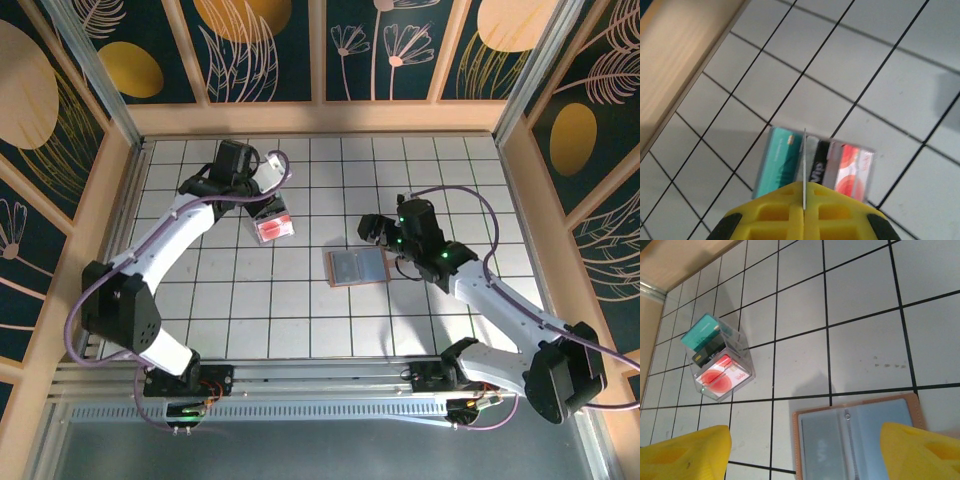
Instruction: Take the credit cards out of the card holder
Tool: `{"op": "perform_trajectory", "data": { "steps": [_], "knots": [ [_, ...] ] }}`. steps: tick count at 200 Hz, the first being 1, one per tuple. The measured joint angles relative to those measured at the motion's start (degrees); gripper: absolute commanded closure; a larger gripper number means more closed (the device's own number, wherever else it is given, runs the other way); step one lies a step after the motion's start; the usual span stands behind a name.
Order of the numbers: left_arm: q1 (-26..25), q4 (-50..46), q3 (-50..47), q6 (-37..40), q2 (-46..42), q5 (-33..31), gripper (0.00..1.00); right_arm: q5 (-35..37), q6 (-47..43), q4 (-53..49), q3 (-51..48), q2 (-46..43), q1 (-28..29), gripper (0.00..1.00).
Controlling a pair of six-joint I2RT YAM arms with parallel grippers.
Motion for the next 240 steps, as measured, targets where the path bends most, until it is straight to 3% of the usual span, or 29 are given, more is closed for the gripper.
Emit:
{"op": "perform_trajectory", "data": {
  "steps": [92,240],
  "knots": [
    [4.09,-4.17,7.74,9.09,13.14,0.96,1.0,3.45,2.51,-3.32,1.46,0.76,0.0,0.21],
    [4.09,-5.57,15.39,12.5,23.8,1.05,1.0,4.48,3.37,-4.37,1.55,1.64,0.0,0.21]
  ]
}}
